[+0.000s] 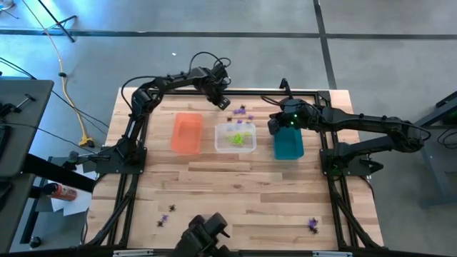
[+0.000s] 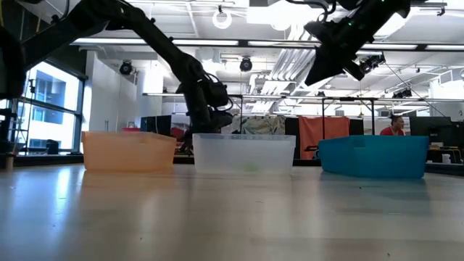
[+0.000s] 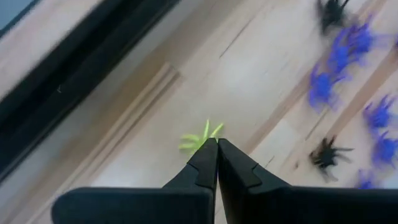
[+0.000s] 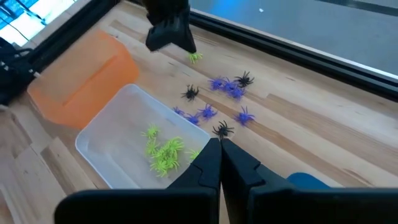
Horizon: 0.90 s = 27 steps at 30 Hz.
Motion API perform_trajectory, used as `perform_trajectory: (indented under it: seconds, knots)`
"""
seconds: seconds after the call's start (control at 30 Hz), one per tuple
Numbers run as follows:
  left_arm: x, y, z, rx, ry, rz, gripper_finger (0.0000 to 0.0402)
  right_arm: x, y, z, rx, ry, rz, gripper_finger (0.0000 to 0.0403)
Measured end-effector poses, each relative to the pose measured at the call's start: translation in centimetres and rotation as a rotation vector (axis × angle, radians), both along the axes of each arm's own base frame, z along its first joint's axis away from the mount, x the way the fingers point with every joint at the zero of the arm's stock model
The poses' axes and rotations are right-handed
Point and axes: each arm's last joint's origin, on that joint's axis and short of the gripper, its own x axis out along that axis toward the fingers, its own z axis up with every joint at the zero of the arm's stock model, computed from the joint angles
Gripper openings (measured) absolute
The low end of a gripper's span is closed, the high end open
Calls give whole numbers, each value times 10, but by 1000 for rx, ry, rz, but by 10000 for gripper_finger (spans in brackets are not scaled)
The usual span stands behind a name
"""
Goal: Sort Halloween decoration
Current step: Put the green spider toy into the transparent bin
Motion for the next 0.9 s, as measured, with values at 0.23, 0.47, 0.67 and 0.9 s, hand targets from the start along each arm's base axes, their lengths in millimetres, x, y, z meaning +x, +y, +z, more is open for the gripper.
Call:
perform_trajectory:
  seconds: [0.23,0.47,0.67,0.9]
  knots:
    - [4,-8,-1,62,78,-2,0,0,0,0,5,-10,-6,0]
    - [10,-14,-1,84,88,-14,0,0,0,0,17,-18,-16,0]
    - [6,-16,-9,81,98,34,0,0,0,0,22,-20,-12,0]
    - [9,-32,-15,26,110,-5,0,0,0,0,20,-18,-9,0]
